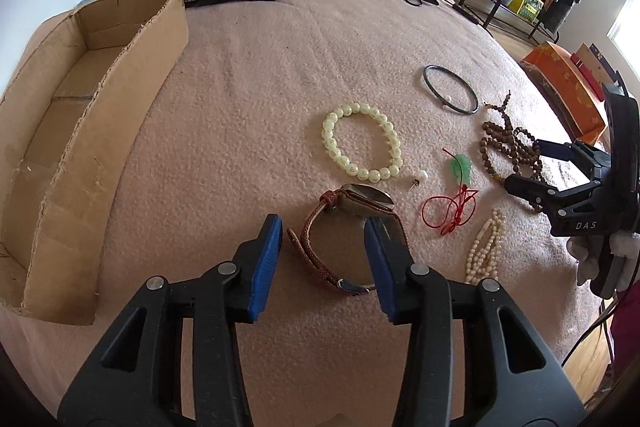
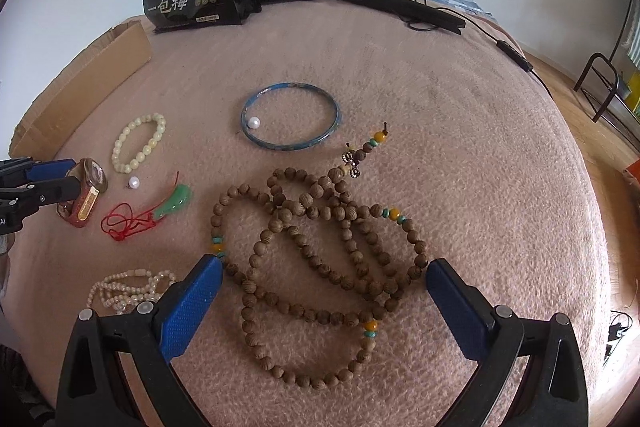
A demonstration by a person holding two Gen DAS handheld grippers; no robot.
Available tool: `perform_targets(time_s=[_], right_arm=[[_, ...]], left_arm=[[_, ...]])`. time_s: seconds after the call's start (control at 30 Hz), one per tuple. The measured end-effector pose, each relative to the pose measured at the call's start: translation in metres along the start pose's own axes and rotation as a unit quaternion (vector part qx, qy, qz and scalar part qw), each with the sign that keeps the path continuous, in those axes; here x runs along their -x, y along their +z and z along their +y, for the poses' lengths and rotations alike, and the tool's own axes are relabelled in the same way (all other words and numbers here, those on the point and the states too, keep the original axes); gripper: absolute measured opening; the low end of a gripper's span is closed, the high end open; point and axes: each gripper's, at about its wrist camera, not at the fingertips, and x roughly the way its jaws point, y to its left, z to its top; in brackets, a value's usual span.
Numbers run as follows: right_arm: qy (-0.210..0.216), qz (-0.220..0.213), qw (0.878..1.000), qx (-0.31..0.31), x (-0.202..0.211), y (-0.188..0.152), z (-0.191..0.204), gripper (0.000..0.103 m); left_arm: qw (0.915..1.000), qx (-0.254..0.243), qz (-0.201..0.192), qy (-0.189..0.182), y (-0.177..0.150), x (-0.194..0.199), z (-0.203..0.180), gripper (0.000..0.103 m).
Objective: Organize jewelry
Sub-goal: 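Close left tool on the watch strap while right tool grasps the wooden mala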
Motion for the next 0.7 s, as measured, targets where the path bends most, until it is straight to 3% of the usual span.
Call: perform_targets(time_s=[0.2,0.37,0.47,0.7], right_arm=[[-0.003,0.008,1.0,0.017,-0.009,0.005,0.001,0.103],[-0.007,0.008,1.0,0.022,-0.012,0.008,0.004,0.1],[-0.002,0.005,1.0,0.02,-0.01,0.009,0.004,0.085],[0.011,0.002,1.0,0.009,-0.002,0.009,-0.002,0.029]], left_arm=[[1.0,0.007,0.006,0.0,-0.002,-0.008,0.006,0.035],[0.9999,0.012,0.006,0.004,0.0,-0.009,0.006,0.018],[0.9999,0.009,0.004,0.007,0.0,-0.009,0.004,0.015],[0.9999,-0.003,-0.006,0.013,-0.002,-0.007,-0.003,0.013]])
